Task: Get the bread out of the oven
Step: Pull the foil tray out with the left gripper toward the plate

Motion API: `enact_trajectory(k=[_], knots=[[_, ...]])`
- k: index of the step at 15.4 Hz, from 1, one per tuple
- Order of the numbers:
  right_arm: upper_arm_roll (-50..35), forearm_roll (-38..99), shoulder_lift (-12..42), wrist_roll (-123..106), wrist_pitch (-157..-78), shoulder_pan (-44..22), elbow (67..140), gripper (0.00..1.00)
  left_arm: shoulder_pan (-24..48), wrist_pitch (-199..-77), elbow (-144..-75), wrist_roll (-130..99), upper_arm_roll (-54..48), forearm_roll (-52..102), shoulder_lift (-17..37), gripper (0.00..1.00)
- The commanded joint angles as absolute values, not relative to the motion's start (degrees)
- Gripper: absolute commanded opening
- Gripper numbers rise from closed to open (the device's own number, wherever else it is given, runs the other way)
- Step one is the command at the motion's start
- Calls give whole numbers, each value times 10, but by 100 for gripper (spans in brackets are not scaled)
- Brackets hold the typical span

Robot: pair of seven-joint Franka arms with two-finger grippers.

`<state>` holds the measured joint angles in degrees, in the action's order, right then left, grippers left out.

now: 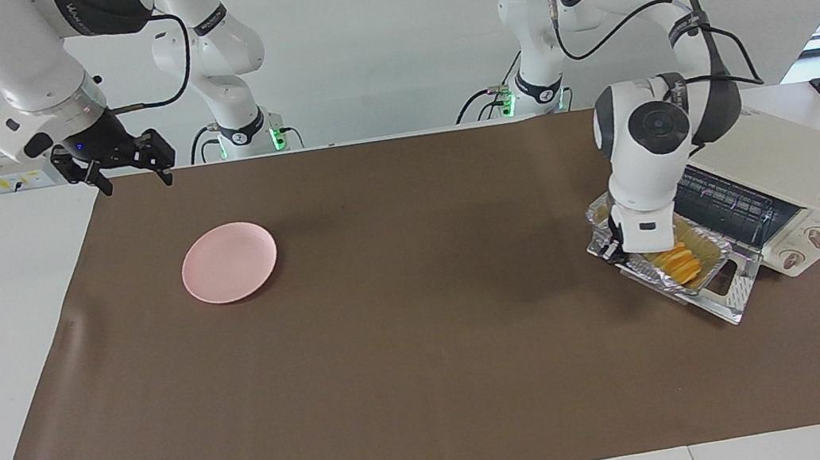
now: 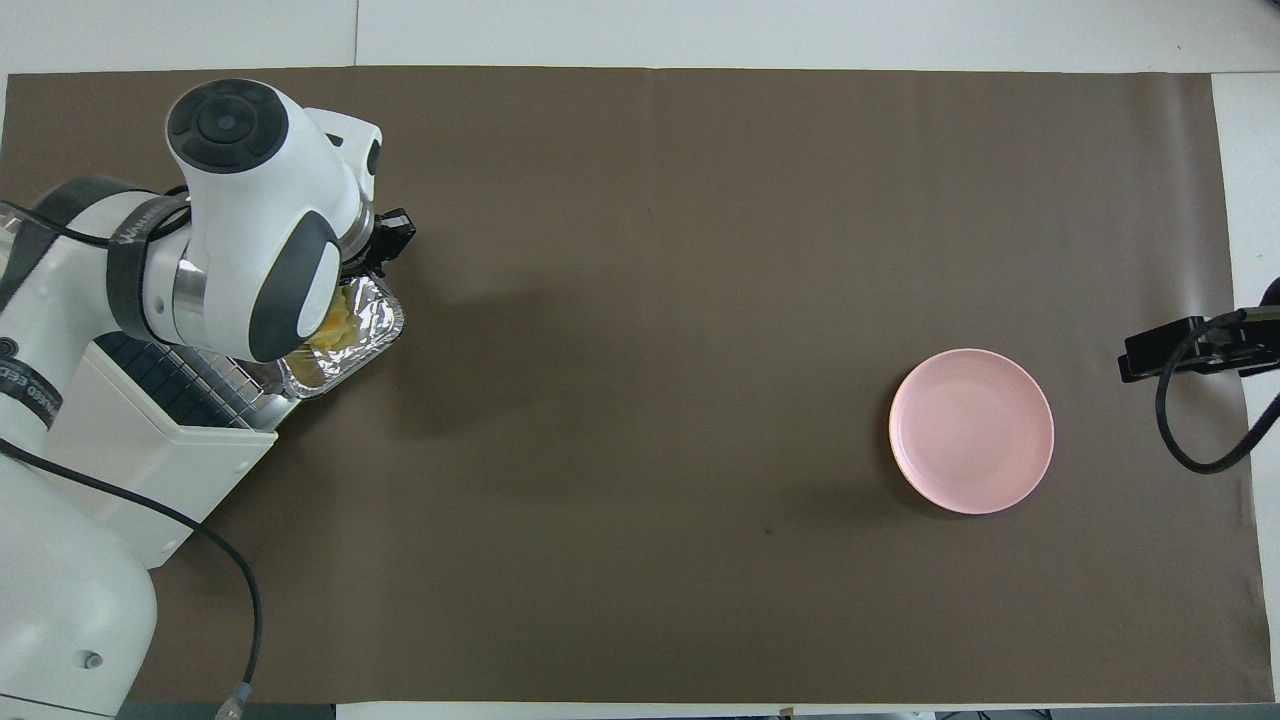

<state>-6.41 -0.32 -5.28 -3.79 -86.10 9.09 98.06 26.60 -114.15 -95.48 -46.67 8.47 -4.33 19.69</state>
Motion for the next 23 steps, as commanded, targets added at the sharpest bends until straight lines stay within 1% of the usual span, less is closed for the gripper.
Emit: enact_trajectory(k=[1, 3, 4, 5, 7, 10, 12, 16, 18, 21, 23], knots=[[-69, -3, -66, -55, -853, 101, 994, 100, 323, -1123, -911, -481, 96, -55, 208, 0], [-68, -3, -66, -55, -853, 102, 995, 100, 344, -1070, -850, -469, 92, -68, 228, 0], [-68, -3, -66, -54, -853, 102, 995, 100, 376, -1050, -831, -433, 91, -82, 232, 0], [-68, -4, -66, -54, -853, 102, 995, 100, 391, -1041, -826, -415, 91, -84, 233, 0], [-67, -3, -66, -54, -853, 102, 995, 100, 411, -1059, -831, -408, 87, -77, 234, 0], [-66, -3, -66, -55, -858, 102, 997, 100, 439, -1125, -879, -401, 77, -61, 221, 0], [-67, -3, -68, -55, -855, 101, 999, 100, 472, -1150, -903, -366, 75, -61, 216, 0], [-66, -3, -75, -54, -866, 101, 1016, 100, 502, -1173, -918, -328, 74, -60, 221, 0], [-66, -3, -83, -54, -888, 101, 1034, 100, 514, -1179, -907, -349, 75, -15, 229, 0], [-67, -3, -89, -55, -896, 98, 1044, 100, 532, -1144, -839, -380, 78, 10, 298, 0], [-67, -3, -89, -55, -896, 98, 1046, 100, 552, -1150, -829, -410, 78, 8, 324, 0]])
